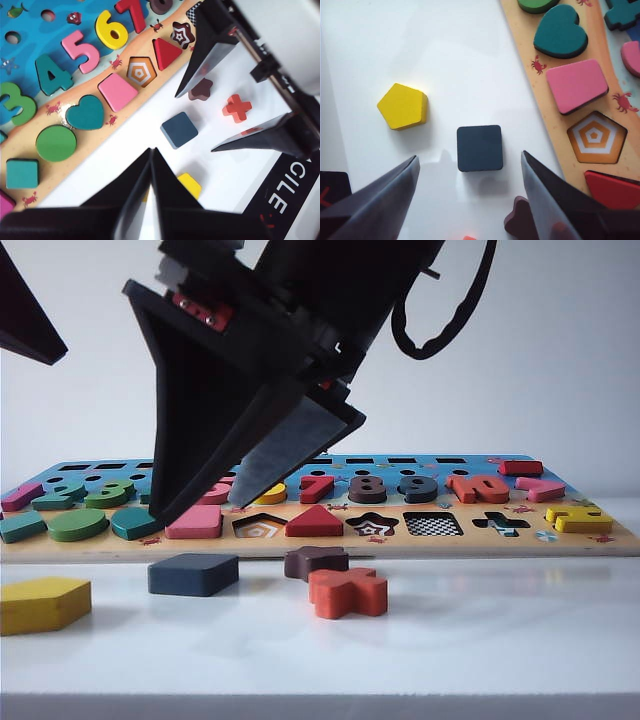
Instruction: Insert the cube into the slot.
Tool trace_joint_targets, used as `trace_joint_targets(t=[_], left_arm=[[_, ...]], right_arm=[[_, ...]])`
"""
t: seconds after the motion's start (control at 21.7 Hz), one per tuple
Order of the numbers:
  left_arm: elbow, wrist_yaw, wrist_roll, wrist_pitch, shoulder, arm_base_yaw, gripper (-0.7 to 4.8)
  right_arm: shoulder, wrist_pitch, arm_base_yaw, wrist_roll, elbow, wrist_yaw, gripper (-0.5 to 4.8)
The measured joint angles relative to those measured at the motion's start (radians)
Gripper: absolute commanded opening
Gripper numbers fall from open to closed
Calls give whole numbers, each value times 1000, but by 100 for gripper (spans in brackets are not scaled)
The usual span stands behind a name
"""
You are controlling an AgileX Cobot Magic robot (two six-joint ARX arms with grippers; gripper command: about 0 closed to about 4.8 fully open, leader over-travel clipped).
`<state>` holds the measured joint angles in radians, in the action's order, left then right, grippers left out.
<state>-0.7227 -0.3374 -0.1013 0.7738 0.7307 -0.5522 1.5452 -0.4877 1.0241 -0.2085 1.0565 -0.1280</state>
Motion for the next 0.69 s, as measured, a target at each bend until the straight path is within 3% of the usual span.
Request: trace_joint_targets(t=[0.69], left_arm=[[0,-118,-42,-29,21,0,17]], right_arm=[[74,70,-1,3,0,-21,341]])
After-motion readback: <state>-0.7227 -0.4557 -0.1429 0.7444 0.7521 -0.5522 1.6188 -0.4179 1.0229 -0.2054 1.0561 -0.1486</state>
